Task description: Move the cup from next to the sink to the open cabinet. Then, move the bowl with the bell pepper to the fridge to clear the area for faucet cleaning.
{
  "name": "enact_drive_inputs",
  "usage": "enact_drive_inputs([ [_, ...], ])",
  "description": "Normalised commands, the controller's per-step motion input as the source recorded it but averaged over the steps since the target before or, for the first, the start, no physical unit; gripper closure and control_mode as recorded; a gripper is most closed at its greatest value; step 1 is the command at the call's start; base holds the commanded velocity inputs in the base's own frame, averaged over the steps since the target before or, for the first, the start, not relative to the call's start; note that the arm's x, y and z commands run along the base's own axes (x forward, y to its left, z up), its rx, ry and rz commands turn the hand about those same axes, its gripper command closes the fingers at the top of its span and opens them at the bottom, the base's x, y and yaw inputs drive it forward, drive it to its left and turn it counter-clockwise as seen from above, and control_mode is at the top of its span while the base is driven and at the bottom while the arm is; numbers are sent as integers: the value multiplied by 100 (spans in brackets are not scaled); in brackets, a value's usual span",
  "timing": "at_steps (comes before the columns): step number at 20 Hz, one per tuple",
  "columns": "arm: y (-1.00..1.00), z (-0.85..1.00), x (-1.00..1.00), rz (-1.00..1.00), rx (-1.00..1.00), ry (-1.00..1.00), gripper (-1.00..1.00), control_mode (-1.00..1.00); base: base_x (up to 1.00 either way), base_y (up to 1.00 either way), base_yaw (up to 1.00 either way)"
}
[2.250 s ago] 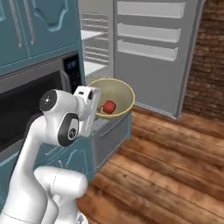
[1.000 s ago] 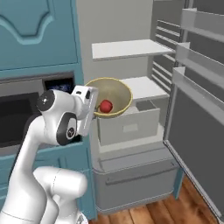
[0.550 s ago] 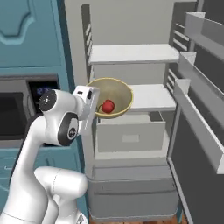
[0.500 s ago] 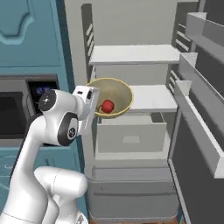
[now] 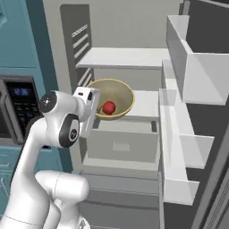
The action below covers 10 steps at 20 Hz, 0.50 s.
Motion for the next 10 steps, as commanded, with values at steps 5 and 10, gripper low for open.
enact_drive_inputs([
  [5, 0, 0, 0, 0, 0, 0, 100, 100, 73, 0, 22],
  [10, -12, 0, -1, 3, 3, 0, 100, -100, 19, -27, 15],
])
